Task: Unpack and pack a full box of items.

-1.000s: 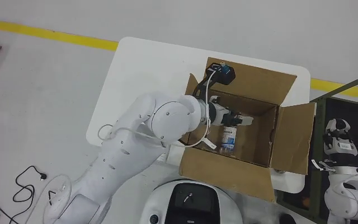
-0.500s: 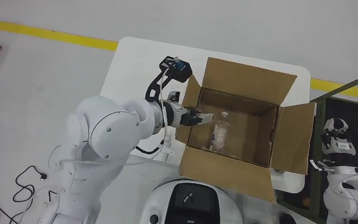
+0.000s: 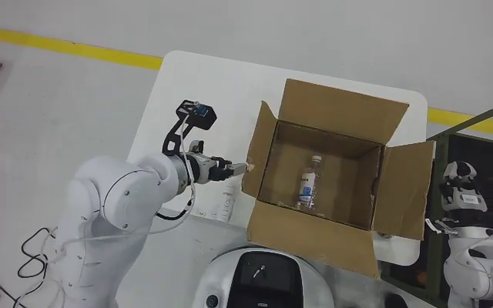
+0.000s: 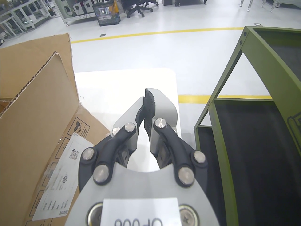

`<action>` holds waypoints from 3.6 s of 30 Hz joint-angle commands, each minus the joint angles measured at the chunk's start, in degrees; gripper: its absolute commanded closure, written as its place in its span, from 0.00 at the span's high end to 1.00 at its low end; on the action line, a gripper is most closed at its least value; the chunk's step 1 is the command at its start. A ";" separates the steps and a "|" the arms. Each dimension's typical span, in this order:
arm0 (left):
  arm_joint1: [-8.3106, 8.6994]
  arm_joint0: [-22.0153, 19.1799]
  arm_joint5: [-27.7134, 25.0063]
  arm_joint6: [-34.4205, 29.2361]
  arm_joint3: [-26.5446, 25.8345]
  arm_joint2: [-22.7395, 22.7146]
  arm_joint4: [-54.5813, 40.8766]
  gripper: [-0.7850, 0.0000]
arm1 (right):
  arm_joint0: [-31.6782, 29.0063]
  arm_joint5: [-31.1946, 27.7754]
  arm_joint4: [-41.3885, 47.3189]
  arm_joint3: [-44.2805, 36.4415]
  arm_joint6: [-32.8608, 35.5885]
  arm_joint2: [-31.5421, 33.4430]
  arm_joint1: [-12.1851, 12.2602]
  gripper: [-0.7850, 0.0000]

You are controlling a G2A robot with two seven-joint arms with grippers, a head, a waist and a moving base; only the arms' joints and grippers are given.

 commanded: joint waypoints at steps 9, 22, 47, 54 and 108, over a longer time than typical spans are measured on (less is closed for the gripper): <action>-0.05 -0.04 -0.06 0.00 0.01 0.05 0.12 1.00 | 0.30 -0.01 0.27 0.10 -0.08 -0.68 -0.08 0.00; 1.24 3.83 -6.15 0.00 -0.86 -2.25 1.07 1.00 | -0.33 0.14 0.99 0.00 -0.31 -0.95 -0.23 0.00; 7.79 12.23 -3.61 0.00 4.50 7.77 3.05 1.00 | 0.41 -0.27 1.88 0.39 -0.39 -0.61 -0.26 0.00; 7.40 11.89 -1.70 0.83 6.10 11.38 6.71 1.00 | 0.23 -0.54 2.14 0.47 -0.47 -0.37 -0.27 0.00; 2.86 6.82 6.90 5.31 16.93 24.64 16.58 1.00 | -1.89 -2.74 5.17 -1.38 -1.07 2.08 -0.33 0.00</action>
